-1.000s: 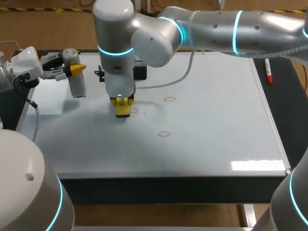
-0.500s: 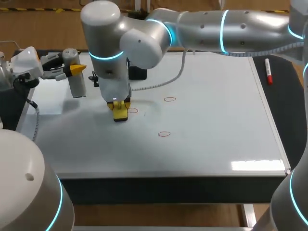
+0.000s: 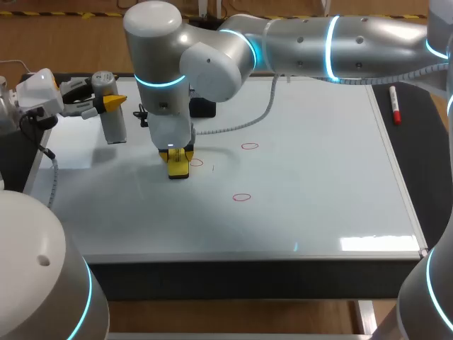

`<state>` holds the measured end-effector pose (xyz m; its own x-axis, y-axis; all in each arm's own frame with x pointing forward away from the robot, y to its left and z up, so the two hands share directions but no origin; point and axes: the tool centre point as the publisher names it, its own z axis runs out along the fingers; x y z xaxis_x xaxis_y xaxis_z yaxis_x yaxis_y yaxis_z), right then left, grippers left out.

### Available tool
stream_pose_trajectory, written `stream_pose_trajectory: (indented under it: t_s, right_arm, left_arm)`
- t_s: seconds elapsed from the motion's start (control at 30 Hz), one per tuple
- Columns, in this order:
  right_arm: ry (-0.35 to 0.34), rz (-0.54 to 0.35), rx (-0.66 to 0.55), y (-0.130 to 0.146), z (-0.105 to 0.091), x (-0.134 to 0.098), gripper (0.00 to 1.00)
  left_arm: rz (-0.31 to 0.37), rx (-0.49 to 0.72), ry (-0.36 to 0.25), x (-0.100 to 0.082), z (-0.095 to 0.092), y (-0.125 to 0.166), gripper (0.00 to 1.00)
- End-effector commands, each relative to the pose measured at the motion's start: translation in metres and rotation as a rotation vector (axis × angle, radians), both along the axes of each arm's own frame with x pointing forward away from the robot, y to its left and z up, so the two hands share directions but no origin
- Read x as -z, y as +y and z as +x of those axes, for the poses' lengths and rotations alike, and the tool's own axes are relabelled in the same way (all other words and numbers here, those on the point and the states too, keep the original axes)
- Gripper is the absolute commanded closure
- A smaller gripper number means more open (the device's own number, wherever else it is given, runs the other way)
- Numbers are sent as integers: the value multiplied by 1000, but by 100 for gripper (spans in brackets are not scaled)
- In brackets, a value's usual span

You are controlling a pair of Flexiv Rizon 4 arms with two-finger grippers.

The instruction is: Pick up the inspection probe, press it on each red-marked spot on the whiteboard one by one, put down the probe, pick up the eraser, and wipe off all the red marks.

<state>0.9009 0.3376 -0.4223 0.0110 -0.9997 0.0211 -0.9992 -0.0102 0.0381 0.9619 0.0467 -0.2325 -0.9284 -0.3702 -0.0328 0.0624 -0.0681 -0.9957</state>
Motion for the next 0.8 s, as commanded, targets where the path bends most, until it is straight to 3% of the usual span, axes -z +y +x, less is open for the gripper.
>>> stream_pose_trajectory:
  t_s: [0.03, 0.8]
  right_arm:
    - [-15, 14, 11, -16, 0, 0, 100]
    - [-32, 5, 91, -68, 9, 7, 100]
  left_arm:
    - [1, 0, 1, -2, -1, 0, 100]
    - [1, 0, 1, -2, -1, 0, 100]
